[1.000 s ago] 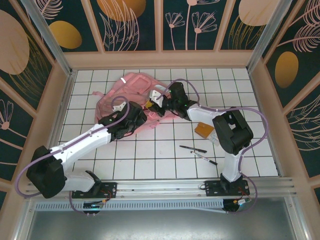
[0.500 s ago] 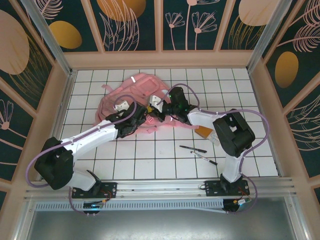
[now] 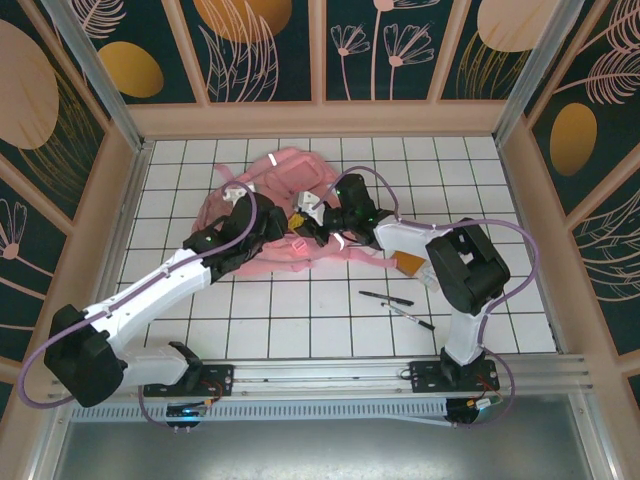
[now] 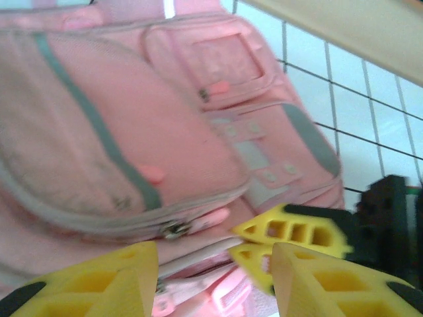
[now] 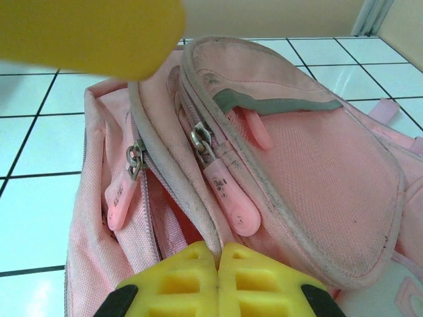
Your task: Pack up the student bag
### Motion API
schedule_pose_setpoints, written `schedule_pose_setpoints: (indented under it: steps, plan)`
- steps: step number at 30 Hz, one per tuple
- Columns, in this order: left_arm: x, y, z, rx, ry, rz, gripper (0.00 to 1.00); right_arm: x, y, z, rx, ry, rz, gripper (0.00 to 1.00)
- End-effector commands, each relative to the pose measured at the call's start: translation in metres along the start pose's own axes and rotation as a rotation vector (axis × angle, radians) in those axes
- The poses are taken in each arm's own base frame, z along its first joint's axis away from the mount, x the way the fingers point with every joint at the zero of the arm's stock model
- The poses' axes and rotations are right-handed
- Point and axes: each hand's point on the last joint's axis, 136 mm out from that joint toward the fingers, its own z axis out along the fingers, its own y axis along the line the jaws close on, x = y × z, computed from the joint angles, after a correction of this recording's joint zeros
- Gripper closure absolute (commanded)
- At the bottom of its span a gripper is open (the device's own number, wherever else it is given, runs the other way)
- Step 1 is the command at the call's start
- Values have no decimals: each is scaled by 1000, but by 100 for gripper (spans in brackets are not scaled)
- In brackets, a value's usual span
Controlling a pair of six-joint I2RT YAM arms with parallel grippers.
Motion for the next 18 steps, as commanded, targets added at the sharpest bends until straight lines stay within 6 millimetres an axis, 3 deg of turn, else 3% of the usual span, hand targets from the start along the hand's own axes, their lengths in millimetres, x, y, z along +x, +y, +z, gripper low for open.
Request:
schedule_pose_setpoints:
  steps: [1, 6, 10, 18]
  plan:
    - [13, -8, 9, 15, 87, 55, 54, -45, 2, -2, -35, -102, -43, 100]
    - [44, 10, 27, -78, 206, -7, 56, -45, 0, 0, -35, -100, -21, 100]
    - [65, 29, 29, -146, 265, -55, 56, -44, -3, 1, -33, -97, -2, 100]
    - [58, 47, 10, -154, 183, -114, 61, -36, -8, 3, -27, -77, 18, 100]
